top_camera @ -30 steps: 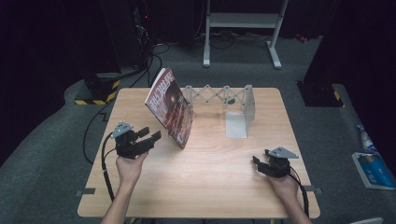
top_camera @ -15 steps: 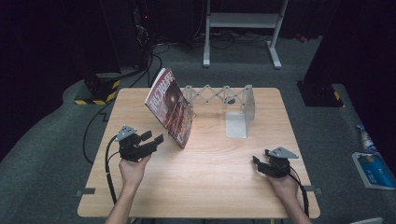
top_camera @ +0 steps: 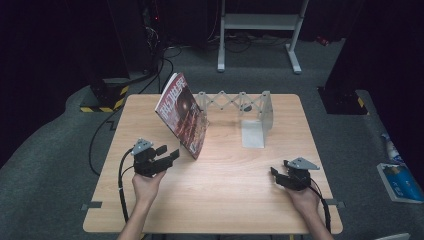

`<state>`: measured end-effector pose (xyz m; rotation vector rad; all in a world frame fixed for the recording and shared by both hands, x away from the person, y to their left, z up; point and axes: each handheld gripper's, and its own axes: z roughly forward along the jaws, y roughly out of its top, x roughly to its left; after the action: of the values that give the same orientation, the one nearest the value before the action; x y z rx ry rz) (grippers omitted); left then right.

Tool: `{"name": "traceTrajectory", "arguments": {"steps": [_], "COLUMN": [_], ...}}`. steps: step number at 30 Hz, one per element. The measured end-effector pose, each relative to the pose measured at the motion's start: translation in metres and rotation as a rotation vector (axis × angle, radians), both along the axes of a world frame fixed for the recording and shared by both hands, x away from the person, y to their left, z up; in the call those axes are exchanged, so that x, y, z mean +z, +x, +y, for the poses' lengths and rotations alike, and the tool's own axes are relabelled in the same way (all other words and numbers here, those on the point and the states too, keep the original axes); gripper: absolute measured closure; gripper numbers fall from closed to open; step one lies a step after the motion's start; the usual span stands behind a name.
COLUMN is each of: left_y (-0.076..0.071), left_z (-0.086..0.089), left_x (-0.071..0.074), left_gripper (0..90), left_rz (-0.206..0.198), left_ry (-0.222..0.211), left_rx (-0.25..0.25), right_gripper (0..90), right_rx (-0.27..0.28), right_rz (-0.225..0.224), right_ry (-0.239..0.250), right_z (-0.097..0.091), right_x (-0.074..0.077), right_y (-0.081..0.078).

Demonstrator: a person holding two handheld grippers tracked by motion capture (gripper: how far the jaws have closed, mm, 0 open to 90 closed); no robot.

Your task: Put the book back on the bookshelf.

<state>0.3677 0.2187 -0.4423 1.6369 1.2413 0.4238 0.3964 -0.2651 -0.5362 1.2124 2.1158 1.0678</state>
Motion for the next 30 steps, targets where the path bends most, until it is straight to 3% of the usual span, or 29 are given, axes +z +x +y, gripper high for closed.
{"name": "traceTrajectory", "arguments": {"steps": [30], "left_y": [-0.001], "left_z": [-0.018], "left_x": [-0.030], "left_gripper": [40.3], "left_rz": [0.049], "left_ry": [0.042], "left_rx": [-0.019], "right_gripper": [35.7], "right_rx": [-0.001], "right_rz": [-0.002], "right_ry": [-0.001], "right_z": [0.000], "right_x": [0.000], "right_y": [0.000]}}
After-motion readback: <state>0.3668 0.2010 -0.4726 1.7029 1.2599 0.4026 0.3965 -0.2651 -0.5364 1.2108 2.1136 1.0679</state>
